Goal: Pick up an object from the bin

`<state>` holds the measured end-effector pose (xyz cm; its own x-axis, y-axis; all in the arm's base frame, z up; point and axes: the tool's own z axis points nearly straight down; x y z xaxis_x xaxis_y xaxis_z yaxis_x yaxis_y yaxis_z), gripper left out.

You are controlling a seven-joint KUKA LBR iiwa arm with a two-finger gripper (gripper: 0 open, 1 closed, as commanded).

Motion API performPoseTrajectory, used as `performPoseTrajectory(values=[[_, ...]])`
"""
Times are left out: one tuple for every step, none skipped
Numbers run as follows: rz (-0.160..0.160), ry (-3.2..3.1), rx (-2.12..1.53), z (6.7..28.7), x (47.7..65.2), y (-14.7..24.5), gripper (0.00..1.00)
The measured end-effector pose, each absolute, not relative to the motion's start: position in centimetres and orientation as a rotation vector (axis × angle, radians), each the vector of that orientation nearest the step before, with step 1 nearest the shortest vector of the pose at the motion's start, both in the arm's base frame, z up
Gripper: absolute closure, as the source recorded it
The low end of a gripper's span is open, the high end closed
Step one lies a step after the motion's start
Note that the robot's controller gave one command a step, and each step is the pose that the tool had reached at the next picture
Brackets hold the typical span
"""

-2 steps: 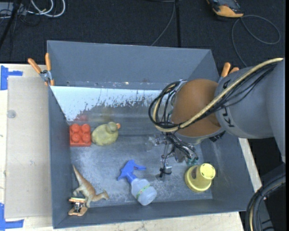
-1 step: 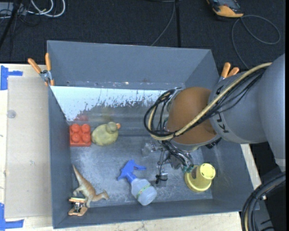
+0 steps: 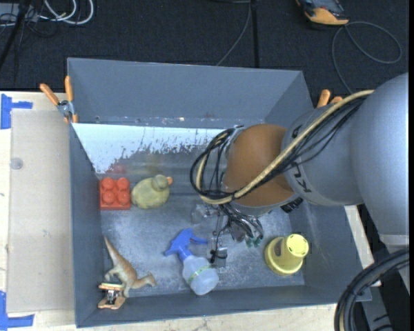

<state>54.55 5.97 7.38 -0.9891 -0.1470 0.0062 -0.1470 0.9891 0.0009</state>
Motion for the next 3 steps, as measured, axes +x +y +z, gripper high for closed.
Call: performPoseTrajectory(values=[[-0.001, -3.126, 0.277, 7.1, 54.3, 9.6, 0.0], [-0.002, -3.116, 0.36, 7.0, 54.9, 11.6, 1.0], [-0.002, -3.116, 0.361, 7.0, 54.9, 11.6, 1.0]])
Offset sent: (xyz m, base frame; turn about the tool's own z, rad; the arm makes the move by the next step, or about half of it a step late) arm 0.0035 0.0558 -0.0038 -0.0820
